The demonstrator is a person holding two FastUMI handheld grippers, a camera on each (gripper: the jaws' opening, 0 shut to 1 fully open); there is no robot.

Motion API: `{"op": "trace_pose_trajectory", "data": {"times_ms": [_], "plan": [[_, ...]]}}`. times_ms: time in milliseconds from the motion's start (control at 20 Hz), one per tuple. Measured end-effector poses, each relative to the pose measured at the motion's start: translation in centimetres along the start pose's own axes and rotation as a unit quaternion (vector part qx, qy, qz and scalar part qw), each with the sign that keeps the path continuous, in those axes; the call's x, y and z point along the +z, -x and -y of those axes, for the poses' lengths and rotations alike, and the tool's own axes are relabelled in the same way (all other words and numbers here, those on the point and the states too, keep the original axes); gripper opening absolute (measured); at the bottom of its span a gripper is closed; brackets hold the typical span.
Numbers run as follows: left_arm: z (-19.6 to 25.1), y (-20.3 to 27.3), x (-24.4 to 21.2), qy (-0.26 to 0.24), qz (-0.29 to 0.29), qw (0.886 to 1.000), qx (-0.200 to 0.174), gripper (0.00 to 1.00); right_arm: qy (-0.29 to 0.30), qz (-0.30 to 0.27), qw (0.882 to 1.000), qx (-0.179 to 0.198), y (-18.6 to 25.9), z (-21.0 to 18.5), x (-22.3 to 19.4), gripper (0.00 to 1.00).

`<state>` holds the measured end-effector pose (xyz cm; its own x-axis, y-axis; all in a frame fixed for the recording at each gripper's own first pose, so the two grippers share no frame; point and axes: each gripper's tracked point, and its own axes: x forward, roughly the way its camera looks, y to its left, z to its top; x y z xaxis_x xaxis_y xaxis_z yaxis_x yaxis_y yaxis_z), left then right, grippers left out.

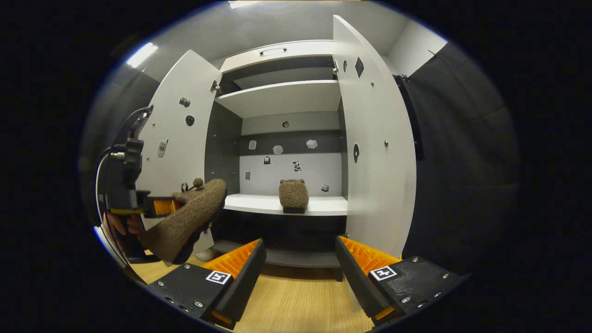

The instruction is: Grab one shoe with the right hand and put it into the shoe cabinet, grab the other shoe with the left hand and put it into the shoe cabinet; then close the right door with the right hand and the left door with the left hand.

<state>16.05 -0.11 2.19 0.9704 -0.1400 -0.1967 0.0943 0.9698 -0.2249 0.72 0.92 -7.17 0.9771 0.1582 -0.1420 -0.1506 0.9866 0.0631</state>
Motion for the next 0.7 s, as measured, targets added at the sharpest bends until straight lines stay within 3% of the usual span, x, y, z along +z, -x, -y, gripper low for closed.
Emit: {"op": "trace_pose_trajectory", "data": {"times_ms": [100,250,400,700], "plan": [[0.0,-2.0,4.2,-0.006,0.01,1.0,0.01,0.17,0.001,0.003,1.0,-0.004,0.2,0.2,0.2,0.93],[-0.6,-6.8,6.5,-0.013,-0.004,1.0,0.023,0.17,-0.004,0.006,1.0,-0.008,0.6,0.1,0.4,0.94],[-1.2,-12.4,6.3,-0.019,-0.039,0.999,0.023,0.16,-0.002,0.003,1.0,-0.013,0.6,0.3,0.4,0.93],[-3.9,-22.1,2.3,-0.016,-0.129,0.989,0.073,0.16,0.008,-0.001,1.0,-0.023,0.4,0.8,0.5,0.93]]}}
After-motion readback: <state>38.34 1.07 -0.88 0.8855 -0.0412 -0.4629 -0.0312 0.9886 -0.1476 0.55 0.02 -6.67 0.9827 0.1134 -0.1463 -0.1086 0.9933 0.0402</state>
